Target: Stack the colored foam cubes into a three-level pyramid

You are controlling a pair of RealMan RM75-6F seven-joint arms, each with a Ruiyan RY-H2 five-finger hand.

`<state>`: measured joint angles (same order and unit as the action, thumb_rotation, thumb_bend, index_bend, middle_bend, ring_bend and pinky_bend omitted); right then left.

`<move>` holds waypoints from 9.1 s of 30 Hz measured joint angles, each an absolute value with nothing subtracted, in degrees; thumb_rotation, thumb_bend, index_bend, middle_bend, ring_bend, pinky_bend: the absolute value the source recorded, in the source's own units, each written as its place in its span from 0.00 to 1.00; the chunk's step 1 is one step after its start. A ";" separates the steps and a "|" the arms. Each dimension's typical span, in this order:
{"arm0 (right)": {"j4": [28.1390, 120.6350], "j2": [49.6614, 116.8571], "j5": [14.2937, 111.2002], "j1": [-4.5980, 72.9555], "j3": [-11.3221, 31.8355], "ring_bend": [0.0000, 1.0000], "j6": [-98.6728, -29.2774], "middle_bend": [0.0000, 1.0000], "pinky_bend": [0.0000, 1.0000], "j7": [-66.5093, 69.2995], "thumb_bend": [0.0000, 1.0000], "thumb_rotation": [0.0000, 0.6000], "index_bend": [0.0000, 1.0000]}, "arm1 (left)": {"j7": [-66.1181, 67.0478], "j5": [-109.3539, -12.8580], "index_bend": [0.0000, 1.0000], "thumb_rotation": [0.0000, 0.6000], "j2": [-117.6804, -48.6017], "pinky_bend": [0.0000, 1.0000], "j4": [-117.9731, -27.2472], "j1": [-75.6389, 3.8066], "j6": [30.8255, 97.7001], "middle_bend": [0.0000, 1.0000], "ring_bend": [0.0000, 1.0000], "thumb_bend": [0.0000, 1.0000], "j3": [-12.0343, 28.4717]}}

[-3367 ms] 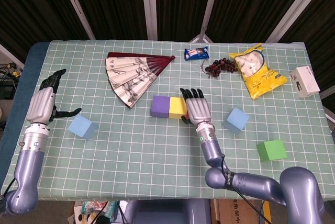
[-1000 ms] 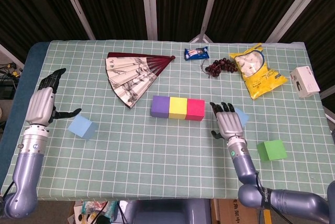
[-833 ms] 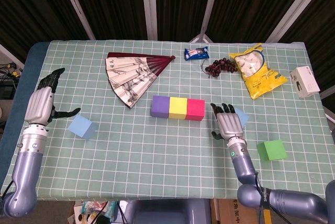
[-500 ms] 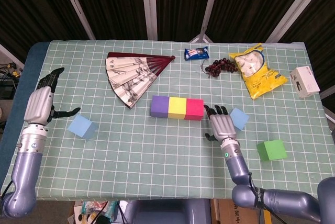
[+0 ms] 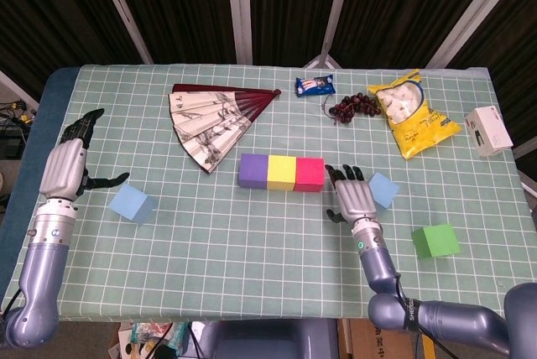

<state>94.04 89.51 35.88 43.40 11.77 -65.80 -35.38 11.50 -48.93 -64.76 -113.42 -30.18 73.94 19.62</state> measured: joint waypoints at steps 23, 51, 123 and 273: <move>98.42 82.04 35.31 40.04 11.63 0.00 -71.08 0.05 0.00 -37.50 0.31 1.00 0.00 | 11.78 -50.12 0.00 1.00 -64.58 0.03 -114.54 -29.97 74.68 0.04 0.06 0.07 19.34; 91.79 80.12 26.67 39.26 13.13 0.00 -68.55 0.05 0.00 -39.25 0.31 1.00 0.00 | 12.13 -49.86 0.00 1.00 -64.80 0.03 -114.86 -29.95 75.23 0.04 0.06 0.07 19.42; 85.97 77.35 27.35 42.02 11.17 0.07 -54.77 0.24 0.00 -30.67 0.32 1.00 0.00 | 13.15 -48.79 0.00 1.00 -65.95 0.03 -114.07 -30.42 74.65 0.04 0.06 0.07 18.89; 96.40 101.01 12.51 63.15 29.94 0.16 -89.18 0.40 0.00 -60.42 0.44 1.00 0.00 | 4.03 -45.95 0.00 1.00 -61.67 0.03 -114.99 -30.08 69.81 0.04 0.06 0.07 20.68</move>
<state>96.40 101.01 12.51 63.15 29.94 -89.18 -60.42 4.03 -45.95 -61.67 -114.99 -30.08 69.81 20.68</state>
